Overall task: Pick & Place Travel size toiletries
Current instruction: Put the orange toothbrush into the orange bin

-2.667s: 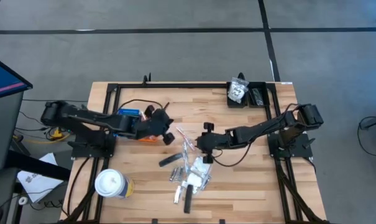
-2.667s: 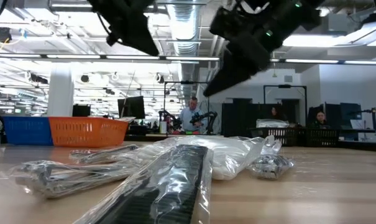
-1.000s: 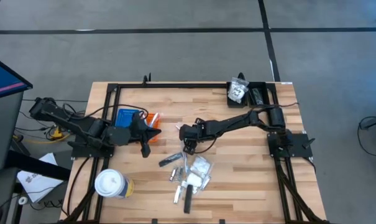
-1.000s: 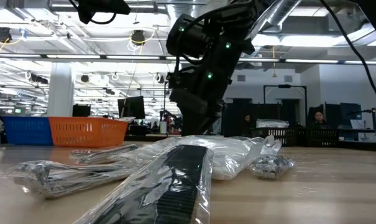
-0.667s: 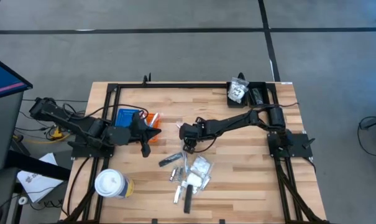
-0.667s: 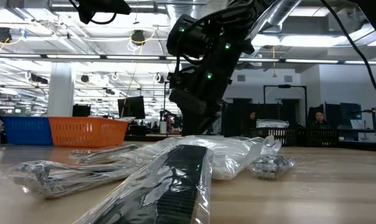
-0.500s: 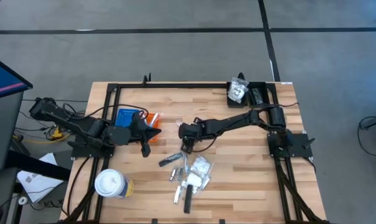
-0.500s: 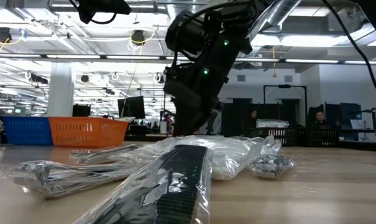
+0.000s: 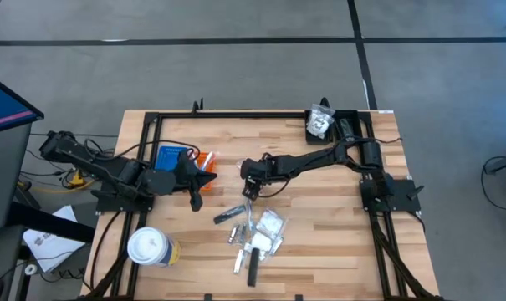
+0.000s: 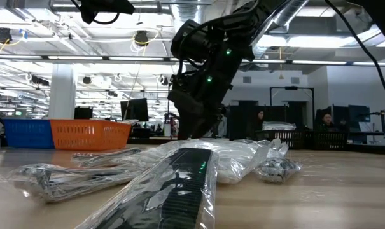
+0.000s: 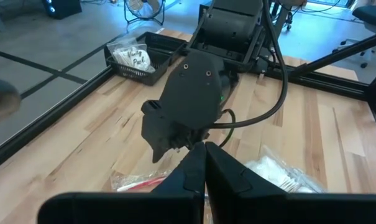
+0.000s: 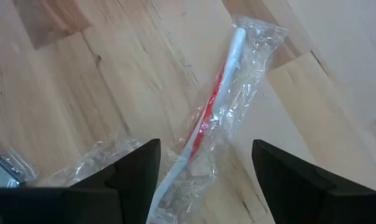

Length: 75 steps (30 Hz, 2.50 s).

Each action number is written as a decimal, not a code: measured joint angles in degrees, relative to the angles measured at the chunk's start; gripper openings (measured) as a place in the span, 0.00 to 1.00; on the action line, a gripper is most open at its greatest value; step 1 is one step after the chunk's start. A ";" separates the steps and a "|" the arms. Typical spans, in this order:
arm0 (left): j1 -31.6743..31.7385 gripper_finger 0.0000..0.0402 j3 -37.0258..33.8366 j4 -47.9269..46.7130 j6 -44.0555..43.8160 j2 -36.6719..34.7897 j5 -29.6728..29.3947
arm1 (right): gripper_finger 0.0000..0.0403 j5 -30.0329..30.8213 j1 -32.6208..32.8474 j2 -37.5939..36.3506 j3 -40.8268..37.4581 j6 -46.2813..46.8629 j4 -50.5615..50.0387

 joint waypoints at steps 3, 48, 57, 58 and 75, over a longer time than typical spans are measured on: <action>0.00 0.00 0.00 0.06 0.01 0.00 0.00 | 0.59 -0.03 0.02 0.00 0.00 -0.01 0.04; -2.68 0.00 0.04 5.17 6.22 0.00 -0.95 | 0.03 12.77 8.08 -23.21 -2.71 -17.00 14.20; -5.79 0.00 -8.48 34.42 23.68 -0.83 0.87 | 0.04 -2.31 12.31 -36.51 -21.34 -21.10 49.45; -5.75 0.00 -10.04 39.82 25.90 -0.95 1.74 | 0.04 -3.96 12.67 -37.29 -23.16 -21.11 53.22; 1.13 0.42 -16.24 59.29 33.77 4.04 17.55 | 0.03 -12.48 11.93 -28.05 -23.69 -20.84 68.05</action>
